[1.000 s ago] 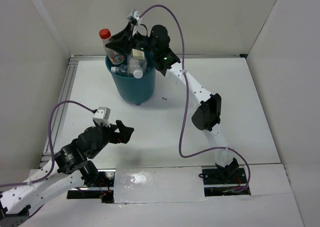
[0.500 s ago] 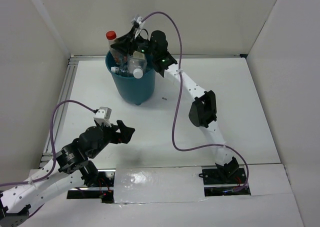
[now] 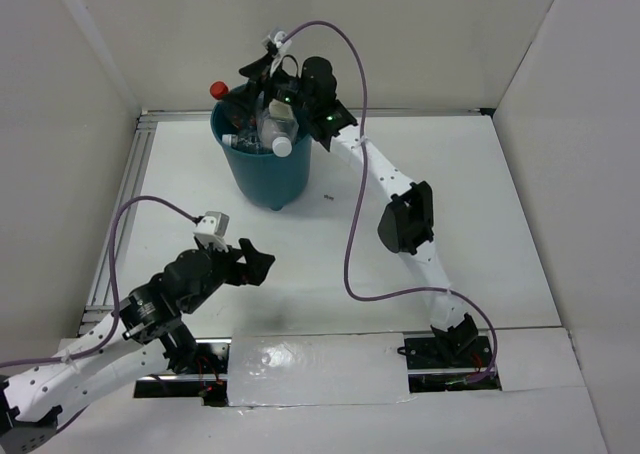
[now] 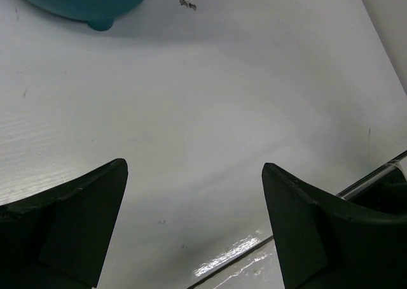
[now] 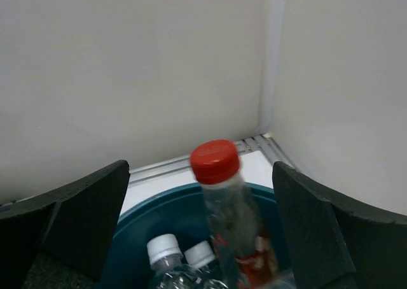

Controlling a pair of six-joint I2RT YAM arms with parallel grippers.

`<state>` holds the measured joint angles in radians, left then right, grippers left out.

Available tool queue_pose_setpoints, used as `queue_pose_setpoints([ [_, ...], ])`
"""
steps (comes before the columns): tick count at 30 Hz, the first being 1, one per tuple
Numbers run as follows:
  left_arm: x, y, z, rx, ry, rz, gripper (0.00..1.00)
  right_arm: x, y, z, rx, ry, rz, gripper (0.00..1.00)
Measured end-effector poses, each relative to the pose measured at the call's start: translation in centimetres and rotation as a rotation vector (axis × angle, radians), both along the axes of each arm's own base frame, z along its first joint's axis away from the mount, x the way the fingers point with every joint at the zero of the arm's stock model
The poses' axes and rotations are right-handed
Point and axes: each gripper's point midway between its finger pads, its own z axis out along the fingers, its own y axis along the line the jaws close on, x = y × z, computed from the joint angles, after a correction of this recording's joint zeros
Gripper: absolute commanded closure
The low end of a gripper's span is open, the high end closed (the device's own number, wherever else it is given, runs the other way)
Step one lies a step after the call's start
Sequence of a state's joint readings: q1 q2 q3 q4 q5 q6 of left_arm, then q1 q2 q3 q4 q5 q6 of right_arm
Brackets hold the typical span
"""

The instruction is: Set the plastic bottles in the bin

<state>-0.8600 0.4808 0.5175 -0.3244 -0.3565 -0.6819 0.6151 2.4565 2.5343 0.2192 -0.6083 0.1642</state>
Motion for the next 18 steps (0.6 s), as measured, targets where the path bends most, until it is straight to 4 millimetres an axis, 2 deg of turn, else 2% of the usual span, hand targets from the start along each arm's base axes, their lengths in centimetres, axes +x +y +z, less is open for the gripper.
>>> queue_pose_setpoints([
  [3,0.3,-0.7,-0.3,0.009,0.005,-0.016,0.01,0.7,-2.1,1.3,-0.055,-0.018,-0.075,0.0],
  [5,0.6,-1.3,-0.6,0.029,0.004,-0.032,0.01,1.4,-5.2,2.9,-0.11,-0.029,-0.171,0.0],
  [7,0.9,-1.9,-1.1,0.059,0.011,-0.058,0.01,1.9,-9.6,4.4,-0.176,-0.013,-0.276,0.0],
  [9,1.0,-2.6,-1.8,0.102,0.028,-0.086,0.01,2.1,-15.7,5.4,-0.245,0.018,-0.395,0.0],
  [10,1.2,-3.0,-1.9,0.114,0.033,-0.098,0.01,2.1,-19.5,5.1,-0.281,0.049,-0.468,0.0],
  [12,1.5,-3.8,-2.2,0.145,0.043,-0.126,0.01,0.8,-27.4,3.2,-0.361,0.142,-0.624,0.0],
  [14,1.8,-4.4,-2.4,0.163,0.042,-0.15,0.01,-0.8,-34.7,0.0,-0.43,0.247,-0.796,0.0],
  [15,1.9,-4.7,-2.5,0.166,0.04,-0.161,0.01,-2.2,-37.2,-2.1,-0.466,0.299,-0.865,0.0],
  [16,2.0,-5.0,-2.6,0.171,0.037,-0.171,0.01,-4.0,-38.9,-4.0,-0.504,0.348,-0.911,0.0],
  [18,2.2,-5.5,-2.9,0.182,0.038,-0.187,0.01,-7.4,-39.9,-8.1,-0.571,0.421,-0.943,0.0],
])
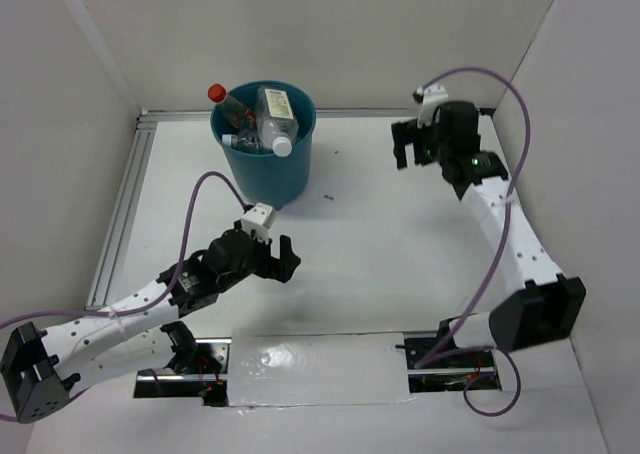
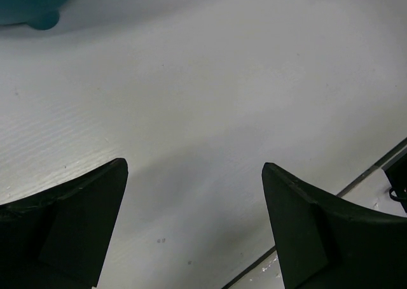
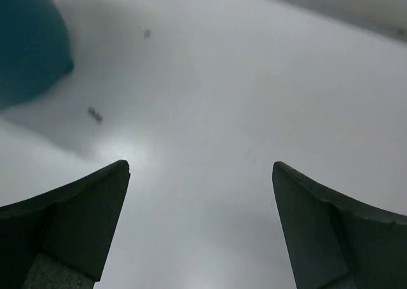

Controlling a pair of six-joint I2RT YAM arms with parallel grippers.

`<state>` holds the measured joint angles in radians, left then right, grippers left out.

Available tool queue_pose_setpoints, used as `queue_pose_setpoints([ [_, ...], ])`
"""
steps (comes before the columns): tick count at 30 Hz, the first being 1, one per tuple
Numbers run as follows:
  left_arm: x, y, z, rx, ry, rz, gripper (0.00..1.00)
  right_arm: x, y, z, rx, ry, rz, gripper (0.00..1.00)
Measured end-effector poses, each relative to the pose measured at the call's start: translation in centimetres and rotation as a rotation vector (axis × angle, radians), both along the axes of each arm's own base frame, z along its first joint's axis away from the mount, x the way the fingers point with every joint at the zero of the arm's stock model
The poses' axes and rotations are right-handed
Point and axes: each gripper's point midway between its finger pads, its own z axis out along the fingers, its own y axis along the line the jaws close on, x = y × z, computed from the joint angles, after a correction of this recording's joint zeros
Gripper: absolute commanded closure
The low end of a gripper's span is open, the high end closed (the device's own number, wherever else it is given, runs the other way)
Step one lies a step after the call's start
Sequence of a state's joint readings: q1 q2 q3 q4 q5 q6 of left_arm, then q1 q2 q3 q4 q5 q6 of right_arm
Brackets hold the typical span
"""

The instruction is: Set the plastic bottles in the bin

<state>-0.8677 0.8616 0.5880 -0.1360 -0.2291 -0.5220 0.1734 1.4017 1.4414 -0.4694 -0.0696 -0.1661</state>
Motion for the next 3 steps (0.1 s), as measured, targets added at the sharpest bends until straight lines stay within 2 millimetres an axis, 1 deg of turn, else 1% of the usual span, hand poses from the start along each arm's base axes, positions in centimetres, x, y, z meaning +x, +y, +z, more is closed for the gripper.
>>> queue_pose_setpoints([
  [1,0.1,-0.1,-0.1,0.003,0.0,-0.001,0.01,-1.9,-0.2,-1.8,-0.015,0.04,-0.006,0.0],
  [3,0.3,-0.3,-0.2,0.006,-0.003,-0.003,0.01,-5.1,-0.6,-4.9,-0.036,0.096,-0.014,0.0],
])
